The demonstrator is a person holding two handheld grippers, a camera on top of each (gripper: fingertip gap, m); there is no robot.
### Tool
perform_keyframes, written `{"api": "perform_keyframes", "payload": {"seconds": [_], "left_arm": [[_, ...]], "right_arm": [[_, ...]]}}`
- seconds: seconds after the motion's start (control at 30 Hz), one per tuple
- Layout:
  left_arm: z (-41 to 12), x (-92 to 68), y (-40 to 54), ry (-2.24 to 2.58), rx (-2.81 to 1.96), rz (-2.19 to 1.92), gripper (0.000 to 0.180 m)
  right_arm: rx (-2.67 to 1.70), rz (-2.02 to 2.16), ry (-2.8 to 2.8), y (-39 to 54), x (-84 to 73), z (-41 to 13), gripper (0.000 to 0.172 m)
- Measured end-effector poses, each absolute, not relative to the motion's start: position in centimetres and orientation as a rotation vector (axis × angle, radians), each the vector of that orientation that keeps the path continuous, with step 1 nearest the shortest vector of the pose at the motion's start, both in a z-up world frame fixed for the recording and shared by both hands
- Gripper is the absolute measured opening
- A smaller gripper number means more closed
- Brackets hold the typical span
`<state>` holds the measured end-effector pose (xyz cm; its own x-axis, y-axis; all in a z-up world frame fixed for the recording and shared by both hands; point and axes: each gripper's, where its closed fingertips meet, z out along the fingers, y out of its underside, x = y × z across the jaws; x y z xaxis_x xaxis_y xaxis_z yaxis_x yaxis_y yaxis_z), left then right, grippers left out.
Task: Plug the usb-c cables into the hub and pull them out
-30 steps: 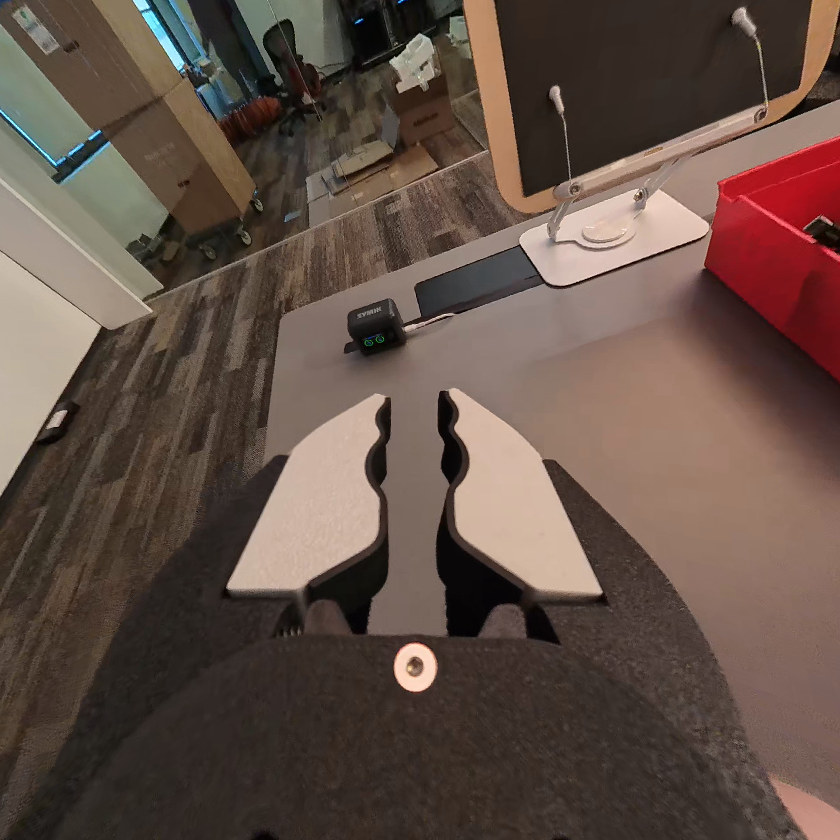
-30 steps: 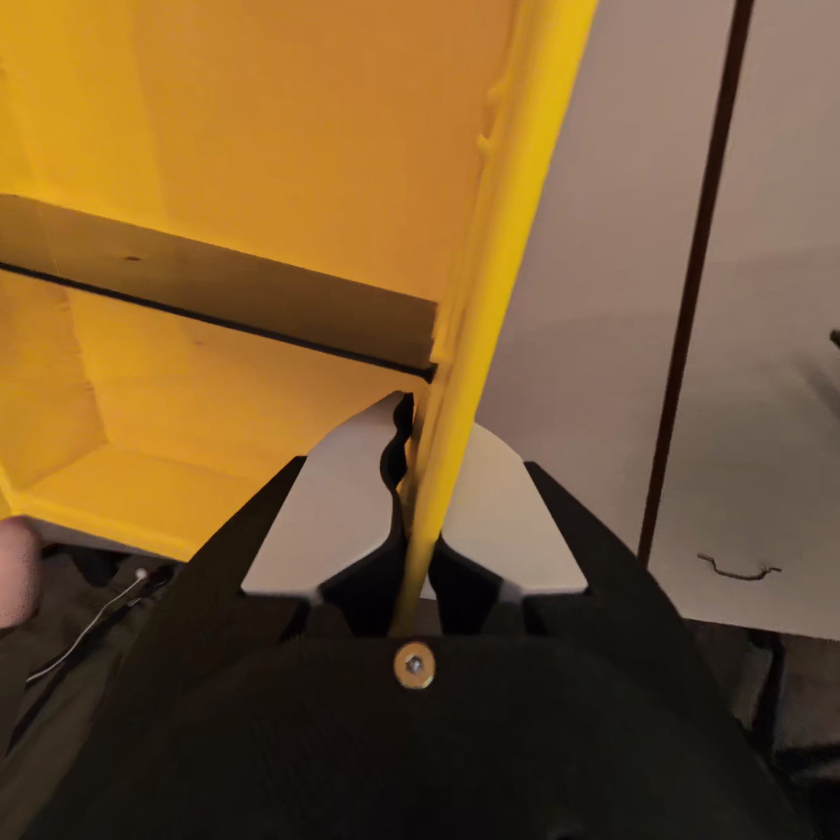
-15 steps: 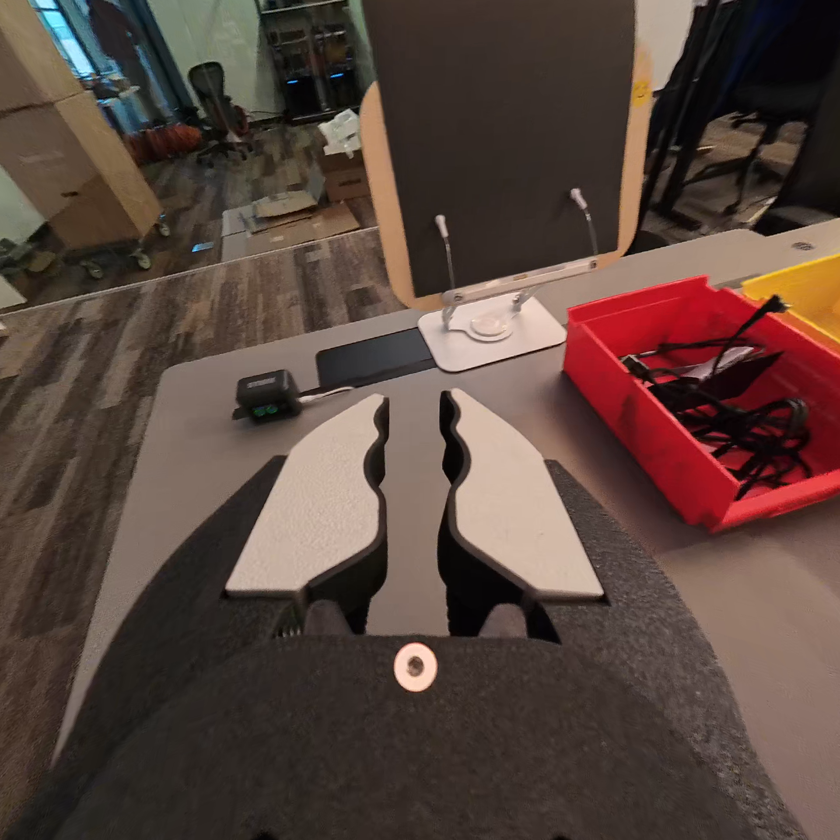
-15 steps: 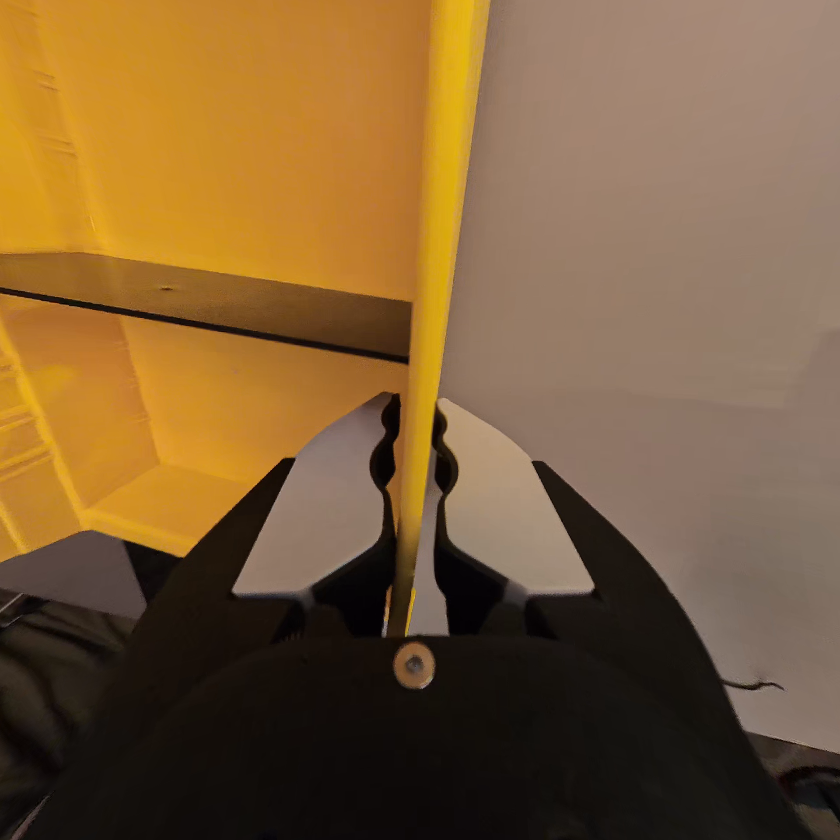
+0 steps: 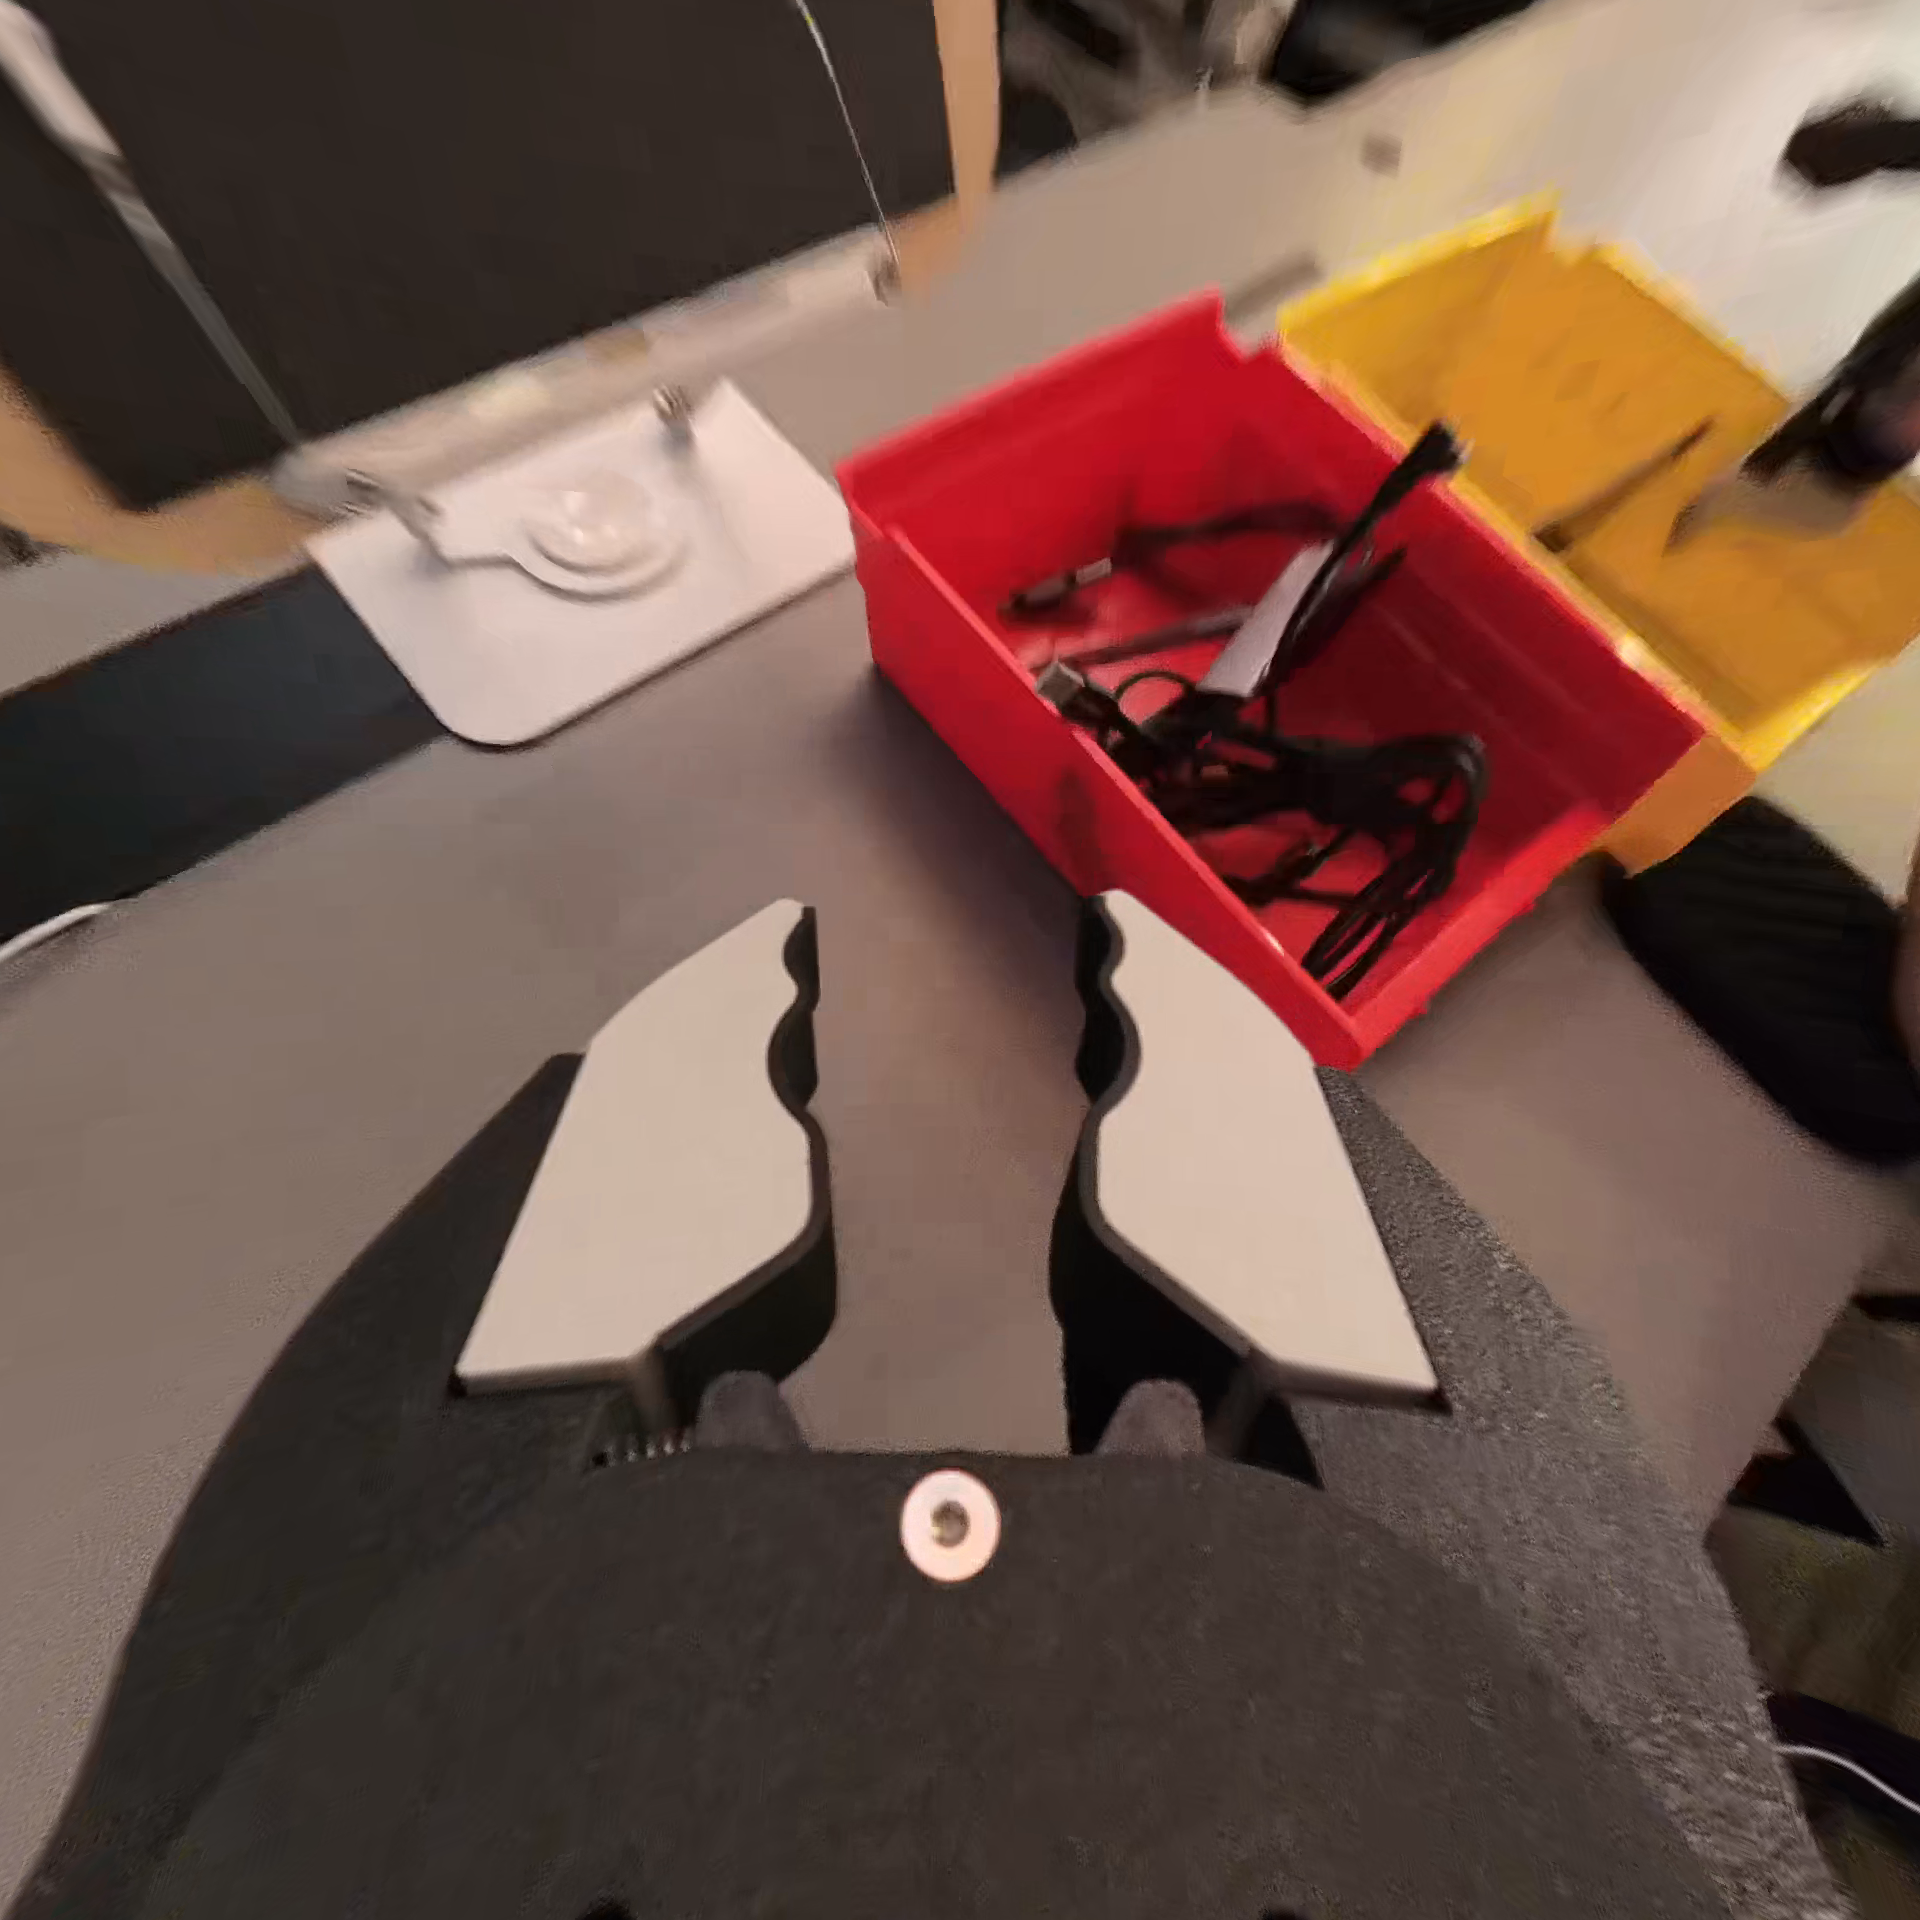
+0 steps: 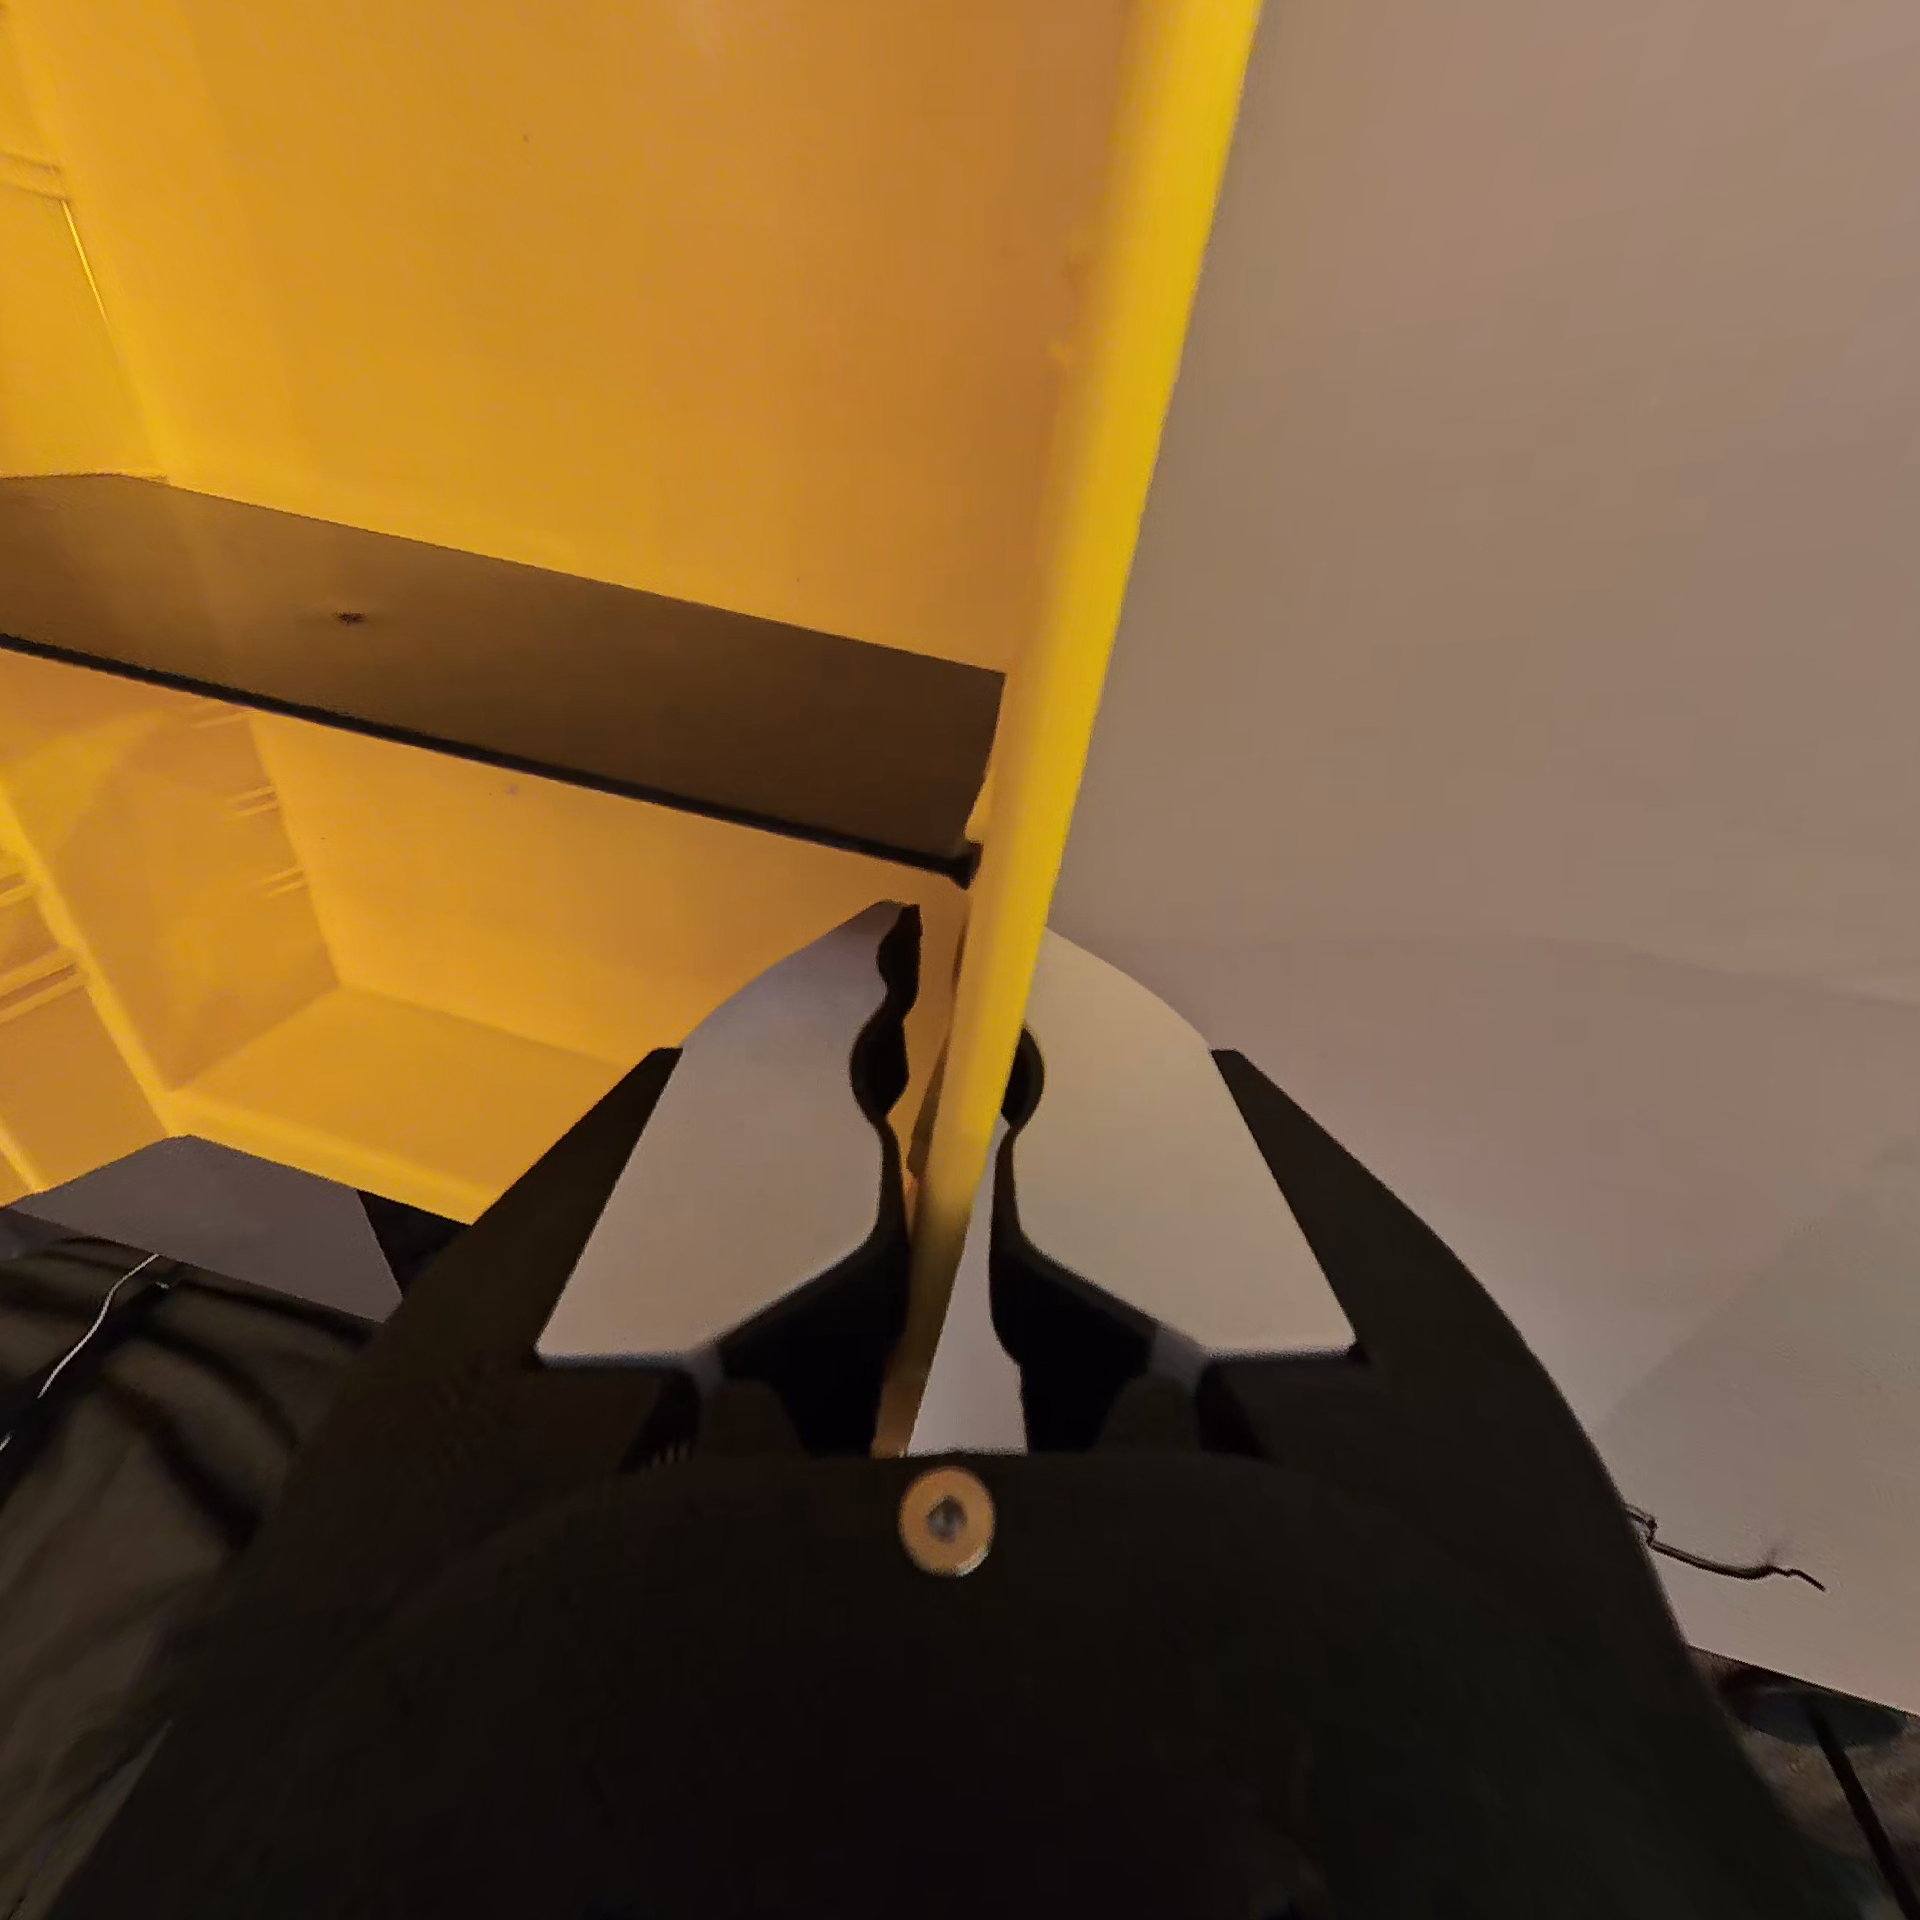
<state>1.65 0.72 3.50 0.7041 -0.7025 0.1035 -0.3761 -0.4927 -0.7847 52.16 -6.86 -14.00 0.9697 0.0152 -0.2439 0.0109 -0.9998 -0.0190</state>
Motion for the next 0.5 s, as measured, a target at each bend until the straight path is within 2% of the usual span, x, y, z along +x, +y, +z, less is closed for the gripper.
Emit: {"api": "perform_keyframes", "payload": {"seconds": [0.07,0.17,0.5], "left_arm": [[1.0,4.2,1.7,0.85,-2.186,-0.485,0.051],[-1.1,8.5,1.0,0.891,-2.238,-0.624,0.059],[-6.4,10.3,0.9,0.975,-2.385,-0.301,0.063]], "right_arm": [[-3.105,0.373,-0.026,-6.8,52.2,-14.0,0.01],[-3.103,0.376,-0.031,-6.7,52.1,-14.0,0.01],[-3.141,0.312,0.011,-6.8,52.1,-14.3,0.01]]}}
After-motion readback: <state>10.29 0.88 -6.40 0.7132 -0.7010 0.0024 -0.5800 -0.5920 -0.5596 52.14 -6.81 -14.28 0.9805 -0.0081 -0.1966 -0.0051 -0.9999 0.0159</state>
